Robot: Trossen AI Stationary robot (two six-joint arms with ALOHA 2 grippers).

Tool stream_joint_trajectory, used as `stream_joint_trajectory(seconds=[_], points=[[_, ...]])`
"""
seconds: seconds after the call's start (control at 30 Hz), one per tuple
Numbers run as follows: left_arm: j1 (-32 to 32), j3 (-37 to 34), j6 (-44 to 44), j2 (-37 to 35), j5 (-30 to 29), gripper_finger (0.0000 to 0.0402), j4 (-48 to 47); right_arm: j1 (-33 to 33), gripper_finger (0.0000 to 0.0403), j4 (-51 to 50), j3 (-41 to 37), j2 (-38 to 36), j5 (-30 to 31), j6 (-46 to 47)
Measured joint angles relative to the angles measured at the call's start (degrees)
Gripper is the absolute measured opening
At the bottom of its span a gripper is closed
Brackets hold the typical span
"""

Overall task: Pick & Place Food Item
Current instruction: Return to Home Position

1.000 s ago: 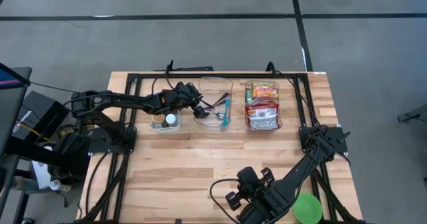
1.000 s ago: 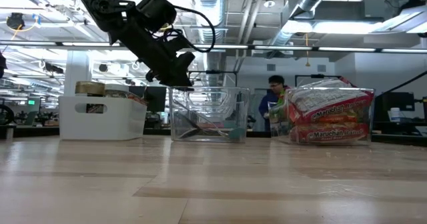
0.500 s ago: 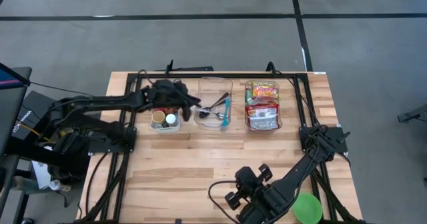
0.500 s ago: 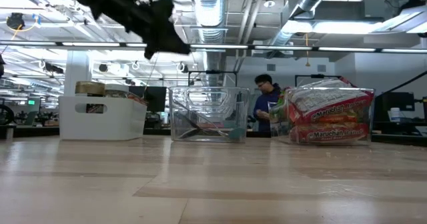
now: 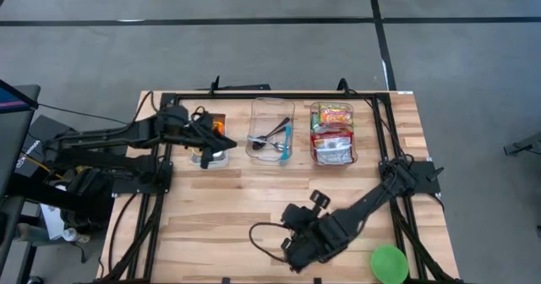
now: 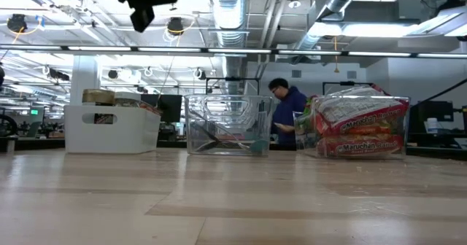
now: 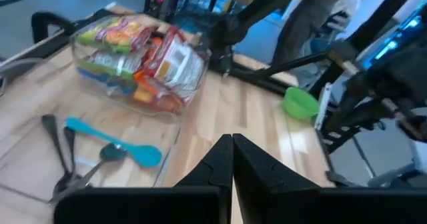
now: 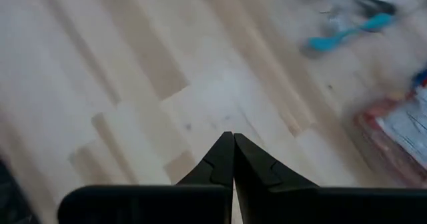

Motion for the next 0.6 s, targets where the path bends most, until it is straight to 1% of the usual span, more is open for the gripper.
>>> stream_joint_trajectory(seconds=[0.1, 0.17, 0.3, 0.4, 0.47, 0.6], points=[[-0.59, -0.02, -0.11, -1.81, -0.04, 0.0003, 0.19, -2.34, 0.0000, 4.95, 0.04, -0.63, -7.00, -10.31], [-0.78, -0.01, -1.14, -2.71, -0.09, 0.0001, 0.39, -3.84, 0.0000, 9.44, 0.00, -0.98, -12.92, -18.05], [-0.78, 0.00, -2.55, -3.93, -0.08, 0.0001, 1.58, -7.22, 0.0000, 20.82, 0.04, -1.21, -28.84, -32.85], [-0.78, 0.00, -2.64, -4.48, -0.12, 0.0004, 2.87, -9.66, 0.0000, 27.71, 0.04, -1.19, -39.75, -40.57], [-0.78, 0.00, -2.64, -4.47, -0.12, 0.0005, 3.43, -11.26, 0.0000, 30.88, 0.04, -1.19, -43.57, -43.48], [-0.78, 0.00, -2.64, -4.57, -0.11, 0.0005, 4.64, -14.31, 0.0000, 34.37, 0.04, -1.21, -44.83, -45.23]])
